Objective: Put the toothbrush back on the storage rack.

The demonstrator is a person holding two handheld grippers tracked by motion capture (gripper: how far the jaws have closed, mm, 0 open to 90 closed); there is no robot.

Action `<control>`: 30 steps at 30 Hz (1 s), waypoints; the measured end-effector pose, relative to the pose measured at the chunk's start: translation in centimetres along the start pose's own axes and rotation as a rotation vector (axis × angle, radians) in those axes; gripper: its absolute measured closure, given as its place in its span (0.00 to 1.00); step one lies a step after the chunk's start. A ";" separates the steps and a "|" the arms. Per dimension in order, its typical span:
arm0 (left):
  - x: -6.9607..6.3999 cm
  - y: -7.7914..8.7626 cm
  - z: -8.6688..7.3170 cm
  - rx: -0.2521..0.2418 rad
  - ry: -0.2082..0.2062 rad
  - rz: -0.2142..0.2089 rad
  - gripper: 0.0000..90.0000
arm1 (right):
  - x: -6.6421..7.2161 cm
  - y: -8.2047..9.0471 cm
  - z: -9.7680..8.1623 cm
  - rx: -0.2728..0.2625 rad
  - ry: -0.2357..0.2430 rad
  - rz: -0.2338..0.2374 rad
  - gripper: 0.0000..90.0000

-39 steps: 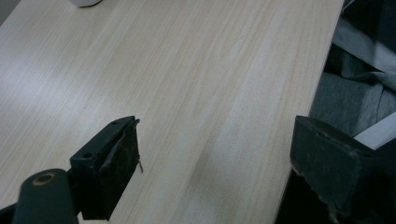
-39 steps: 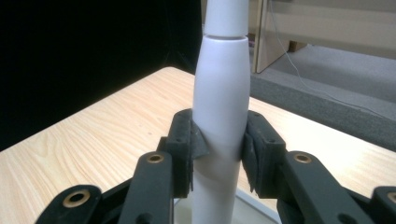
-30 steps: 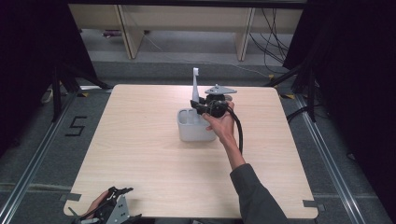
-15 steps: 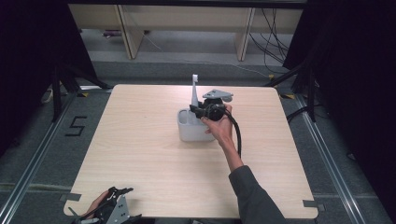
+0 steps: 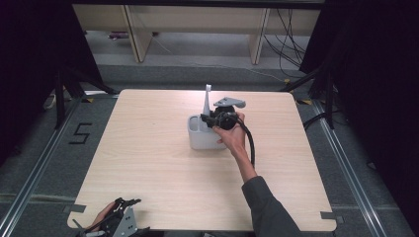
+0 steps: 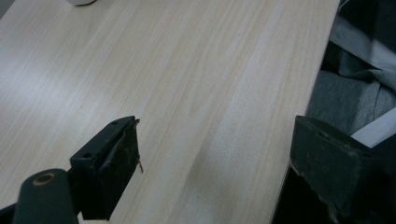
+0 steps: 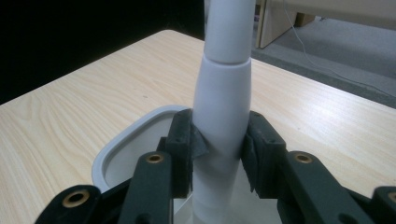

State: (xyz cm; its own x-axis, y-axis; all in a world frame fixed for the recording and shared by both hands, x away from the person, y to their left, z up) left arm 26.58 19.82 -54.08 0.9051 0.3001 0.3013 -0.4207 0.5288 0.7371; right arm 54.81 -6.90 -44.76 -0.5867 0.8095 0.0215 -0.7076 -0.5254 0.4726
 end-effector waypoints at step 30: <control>-0.1 0.0 0.0 0.000 -0.002 -0.006 0.17 | 0.1 0.0 0.0 -0.012 0.034 -0.013 0.66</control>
State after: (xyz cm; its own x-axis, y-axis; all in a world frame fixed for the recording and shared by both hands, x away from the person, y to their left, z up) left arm 26.52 19.80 -54.06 0.9077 0.2957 0.2979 -0.4153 0.5302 0.7392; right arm 54.73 -6.78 -44.80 -0.5905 0.8069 -0.0149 -0.7197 -0.5182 0.4619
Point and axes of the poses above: each handheld gripper's, and its own axes: y roughly backward along the jaws, z roughly out of its top, x roughly to its left, the point moved 5 cm from there along -y, roughly forward along the jaws, and after that the axes turned 8 degrees about -z, right-handed, at the moved point
